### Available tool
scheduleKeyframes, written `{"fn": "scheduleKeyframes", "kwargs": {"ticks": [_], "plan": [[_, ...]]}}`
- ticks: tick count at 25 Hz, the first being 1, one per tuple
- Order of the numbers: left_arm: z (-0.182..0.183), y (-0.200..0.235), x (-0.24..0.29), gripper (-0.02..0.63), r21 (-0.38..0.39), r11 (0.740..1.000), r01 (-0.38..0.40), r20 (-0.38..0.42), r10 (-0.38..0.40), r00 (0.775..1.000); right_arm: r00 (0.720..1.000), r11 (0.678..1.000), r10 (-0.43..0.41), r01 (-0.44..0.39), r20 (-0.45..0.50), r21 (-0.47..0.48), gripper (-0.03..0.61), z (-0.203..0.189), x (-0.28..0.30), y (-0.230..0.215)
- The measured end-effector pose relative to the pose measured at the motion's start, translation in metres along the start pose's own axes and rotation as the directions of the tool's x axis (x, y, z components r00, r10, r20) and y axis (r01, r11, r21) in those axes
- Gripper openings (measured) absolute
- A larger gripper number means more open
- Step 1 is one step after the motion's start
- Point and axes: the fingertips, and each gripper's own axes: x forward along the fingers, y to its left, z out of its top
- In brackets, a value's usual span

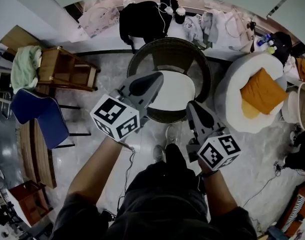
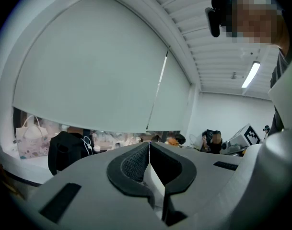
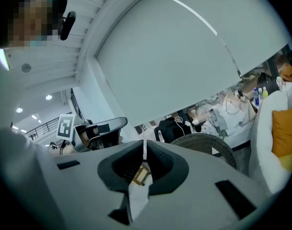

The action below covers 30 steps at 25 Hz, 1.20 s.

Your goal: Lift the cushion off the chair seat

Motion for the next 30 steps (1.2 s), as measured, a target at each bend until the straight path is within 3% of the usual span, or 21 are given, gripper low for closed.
{"fn": "scheduleKeyframes", "kwargs": {"ticks": [9, 15, 19, 24, 30], "plan": [[-0.077, 0.049, 0.066, 0.052, 0.03, 0.999, 0.043, -0.162, -0.038, 0.986, 0.999, 0.986, -0.026, 0.032, -0.042, 0.162, 0.015, -0.07, 0.044, -0.066], [-0.133, 0.075, 0.106, 0.083, 0.079, 0.991, 0.104, -0.29, -0.077, 0.954, 0.995, 0.973, -0.054, 0.072, -0.083, 0.221, 0.017, -0.121, 0.063, -0.098], [-0.174, 0.094, 0.13, 0.097, 0.102, 0.985, 0.138, -0.375, -0.091, 0.923, 0.991, 0.958, -0.064, 0.094, -0.116, 0.273, 0.04, -0.153, 0.082, -0.118], [-0.229, 0.112, 0.153, 0.118, 0.137, 0.97, 0.2, -0.486, -0.111, 0.867, 0.986, 0.937, -0.089, 0.131, -0.143, 0.324, 0.084, -0.19, 0.105, -0.144], [-0.287, 0.131, 0.174, 0.124, 0.154, 0.95, 0.273, -0.585, -0.135, 0.8, 0.974, 0.883, -0.144, 0.206, -0.173, 0.422, 0.112, -0.245, 0.121, -0.172]]}}
